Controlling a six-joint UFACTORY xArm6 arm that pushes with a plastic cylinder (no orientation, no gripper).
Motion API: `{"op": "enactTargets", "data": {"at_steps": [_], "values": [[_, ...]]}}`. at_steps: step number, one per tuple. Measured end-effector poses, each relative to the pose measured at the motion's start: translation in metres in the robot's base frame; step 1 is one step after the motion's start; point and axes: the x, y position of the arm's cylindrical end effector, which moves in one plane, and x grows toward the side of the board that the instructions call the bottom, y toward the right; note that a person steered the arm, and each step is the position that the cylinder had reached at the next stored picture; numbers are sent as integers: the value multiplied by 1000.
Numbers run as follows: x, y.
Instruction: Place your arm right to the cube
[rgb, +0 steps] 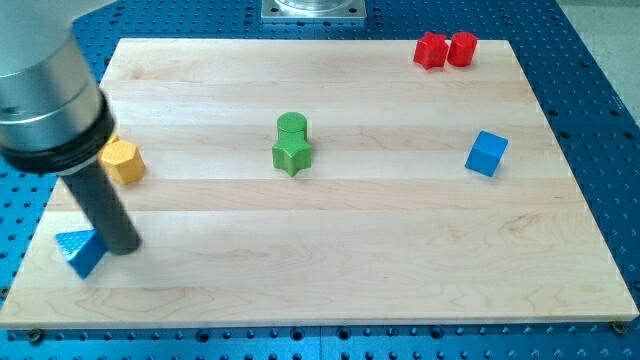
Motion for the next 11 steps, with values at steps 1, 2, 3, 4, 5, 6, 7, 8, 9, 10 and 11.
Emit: {"op": "enactTargets", "data": {"at_steps": [1, 2, 3, 4, 5, 6, 7, 8, 9, 10, 11], "values": [[12, -16], [10, 42], [6, 125], [0, 208], [-8, 293], [-26, 376], [-55, 435], [-97, 467], [-131, 468], [-118, 431], [-62, 348]]}}
